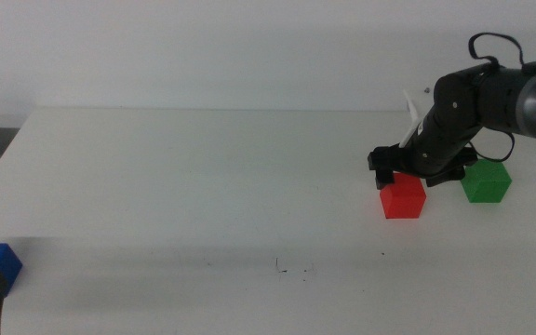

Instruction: Stack red cubes first, then green, then blue cubes in a specific spot.

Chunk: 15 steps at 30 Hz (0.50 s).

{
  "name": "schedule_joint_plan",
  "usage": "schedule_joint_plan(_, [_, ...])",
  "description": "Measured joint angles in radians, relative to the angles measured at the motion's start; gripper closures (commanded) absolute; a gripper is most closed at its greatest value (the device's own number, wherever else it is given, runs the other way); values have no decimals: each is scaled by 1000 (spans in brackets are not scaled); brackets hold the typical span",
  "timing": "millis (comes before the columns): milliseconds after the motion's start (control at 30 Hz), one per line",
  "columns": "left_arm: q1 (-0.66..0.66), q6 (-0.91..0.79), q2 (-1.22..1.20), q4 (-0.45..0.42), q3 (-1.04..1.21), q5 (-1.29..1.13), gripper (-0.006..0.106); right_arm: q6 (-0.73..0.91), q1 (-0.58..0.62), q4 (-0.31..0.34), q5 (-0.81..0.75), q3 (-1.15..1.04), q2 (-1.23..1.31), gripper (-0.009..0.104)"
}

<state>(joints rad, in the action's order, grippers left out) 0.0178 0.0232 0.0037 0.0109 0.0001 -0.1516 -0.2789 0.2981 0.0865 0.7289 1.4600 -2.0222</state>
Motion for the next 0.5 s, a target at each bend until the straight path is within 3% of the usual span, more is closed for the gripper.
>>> schedule_joint_plan(133, [0, 0, 0, 0, 0, 0, 8, 0, 0, 0, -20, 1, -28, 23])
schedule_joint_plan(400, [0, 0, 0, 0, 0, 0, 8, -23, 0, 4, -20, 1, -49, 82])
schedule_joint_plan(500, [0, 0, 0, 0, 0, 0, 8, -58, 7, 8, 16, 1, -35, 83])
